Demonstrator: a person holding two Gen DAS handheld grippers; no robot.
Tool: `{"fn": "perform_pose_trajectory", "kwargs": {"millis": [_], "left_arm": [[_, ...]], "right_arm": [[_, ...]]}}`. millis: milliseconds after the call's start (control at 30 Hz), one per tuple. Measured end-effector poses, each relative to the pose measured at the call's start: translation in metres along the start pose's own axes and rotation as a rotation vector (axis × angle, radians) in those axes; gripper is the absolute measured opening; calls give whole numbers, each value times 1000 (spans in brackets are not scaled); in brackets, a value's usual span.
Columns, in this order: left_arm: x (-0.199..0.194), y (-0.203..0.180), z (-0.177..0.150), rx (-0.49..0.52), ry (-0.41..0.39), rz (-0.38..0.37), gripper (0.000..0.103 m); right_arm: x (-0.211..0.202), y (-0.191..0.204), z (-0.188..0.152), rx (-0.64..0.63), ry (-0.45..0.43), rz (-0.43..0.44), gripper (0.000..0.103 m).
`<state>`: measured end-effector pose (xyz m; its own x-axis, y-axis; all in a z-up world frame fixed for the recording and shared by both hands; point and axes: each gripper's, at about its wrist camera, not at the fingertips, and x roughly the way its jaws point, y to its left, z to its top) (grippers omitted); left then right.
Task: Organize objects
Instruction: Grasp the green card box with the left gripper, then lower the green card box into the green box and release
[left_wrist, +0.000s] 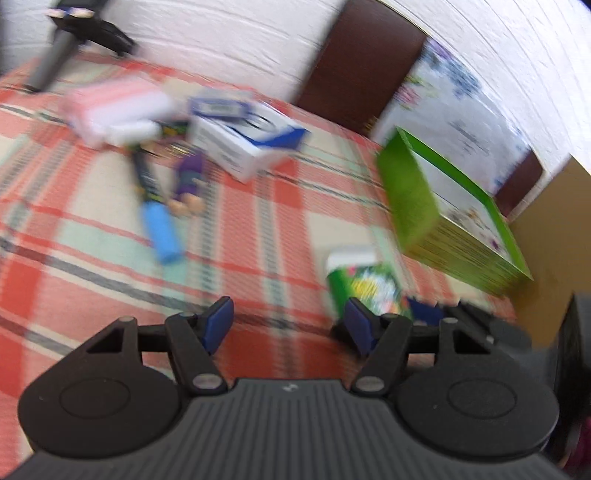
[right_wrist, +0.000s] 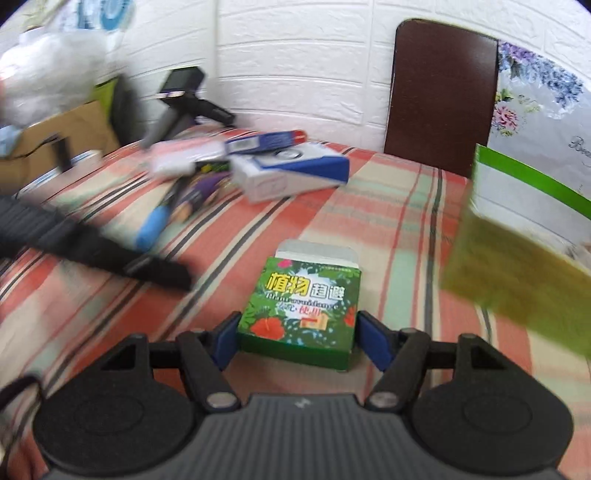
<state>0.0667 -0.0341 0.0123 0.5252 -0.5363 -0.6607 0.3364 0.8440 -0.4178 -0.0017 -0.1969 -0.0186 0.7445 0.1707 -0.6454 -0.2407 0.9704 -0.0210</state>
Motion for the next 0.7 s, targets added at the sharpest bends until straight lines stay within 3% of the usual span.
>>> {"fn": "perform_pose_trajectory", "kwargs": {"millis": [133,267,333,433,567,700], "left_arm": [[15,-25,-10,22,84,-88,67],[25,-43,-17,62,120,-84,67],[28,-49,-16,74,130,-89,61],[34,-54,-17,84,142,-92,50],[30,-67,-13,119,130,-82,48],[6,-89,1,191,27,-105,48]], "right_arm": [[-28,1,-23,20,-20,-15,84],[-33,-8,-26,52,-23,-15,84],[-34,-10,-26,63,-26,-6,83],[-35,-7,-27,42,-36,11,66],[-41,-2,-30,17,-69,-7,65],[-63,-2,-24,-19,-210,-67,65]]}}
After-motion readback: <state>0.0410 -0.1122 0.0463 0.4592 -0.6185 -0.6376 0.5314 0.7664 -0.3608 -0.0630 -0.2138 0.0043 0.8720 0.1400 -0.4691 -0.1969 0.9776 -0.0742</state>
